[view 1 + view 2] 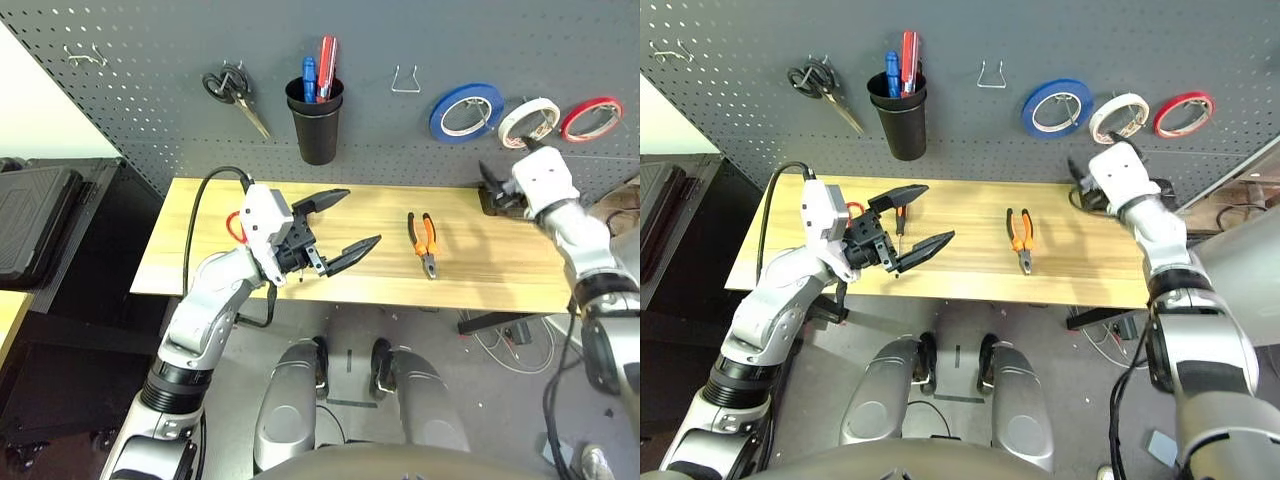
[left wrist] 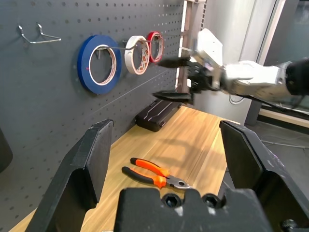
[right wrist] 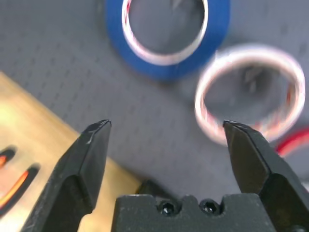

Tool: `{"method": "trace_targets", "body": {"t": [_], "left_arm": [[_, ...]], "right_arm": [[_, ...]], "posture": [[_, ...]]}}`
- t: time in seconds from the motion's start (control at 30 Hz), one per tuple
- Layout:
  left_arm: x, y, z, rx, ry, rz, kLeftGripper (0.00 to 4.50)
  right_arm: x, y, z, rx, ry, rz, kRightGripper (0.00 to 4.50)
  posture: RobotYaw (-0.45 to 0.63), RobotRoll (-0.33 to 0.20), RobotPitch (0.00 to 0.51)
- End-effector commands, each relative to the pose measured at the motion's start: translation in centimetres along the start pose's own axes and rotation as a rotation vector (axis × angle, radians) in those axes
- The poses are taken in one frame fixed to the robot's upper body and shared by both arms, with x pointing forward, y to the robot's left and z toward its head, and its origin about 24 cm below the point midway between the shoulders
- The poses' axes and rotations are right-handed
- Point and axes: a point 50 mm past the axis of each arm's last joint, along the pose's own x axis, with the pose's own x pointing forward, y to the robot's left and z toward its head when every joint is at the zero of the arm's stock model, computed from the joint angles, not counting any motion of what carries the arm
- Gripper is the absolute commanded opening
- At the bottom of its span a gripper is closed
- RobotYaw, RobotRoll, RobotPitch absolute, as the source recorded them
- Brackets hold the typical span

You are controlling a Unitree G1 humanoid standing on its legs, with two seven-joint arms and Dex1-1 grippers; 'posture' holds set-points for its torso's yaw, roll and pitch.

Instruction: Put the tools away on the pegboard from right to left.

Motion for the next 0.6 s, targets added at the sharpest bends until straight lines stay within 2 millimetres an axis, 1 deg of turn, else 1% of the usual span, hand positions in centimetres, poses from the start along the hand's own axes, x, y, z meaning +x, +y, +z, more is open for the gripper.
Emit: {"method": "trace_targets", "body": {"t": [0.03, 0.07, 0.13, 0.2, 0.37, 0.5, 0.6], "left_arm": [[-0.3, -0.2, -0.6, 0.004, 0.046, -0.016, 4.50], [-0.3, -0.2, -0.7, 0.007, 0.056, -0.018, 4.50], [-0.8, -0.1, -1.4, 0.020, 0.126, -0.032, 4.50], [-1.0, -0.1, -1.8, 0.030, 0.175, -0.044, 4.50], [-1.8, 0.1, -3.1, 0.052, 0.316, -0.051, 4.50], [-2.5, 0.2, -4.3, 0.087, 0.445, -0.063, 4.50], [-2.6, 0.2, -4.6, 0.101, 0.480, -0.072, 4.50]], "right_arm": [[-1.8, 0.1, -1.0, 0.059, 0.031, -0.014, 4.47], [-2.1, 0.3, -1.3, 0.086, 0.051, -0.026, 4.47], [-3.1, 1.4, -2.5, 0.196, 0.149, -0.037, 4.47], [-3.6, 2.2, -2.9, 0.272, 0.209, -0.039, 4.47], [-3.8, 4.8, -1.6, 0.405, 0.338, 0.031, 4.47], [-3.5, 6.3, -0.7, 0.490, 0.451, 0.079, 4.47], [-3.1, 7.2, -0.3, 0.549, 0.534, 0.096, 4.47]], "posture": [[0.17, 0.000, 0.197], [0.17, 0.000, 0.197], [0.17, 0.000, 0.197], [0.17, 0.000, 0.197], [0.16, 0.000, 0.214], [0.16, 0.000, 0.223], [0.17, 0.000, 0.231]]}}
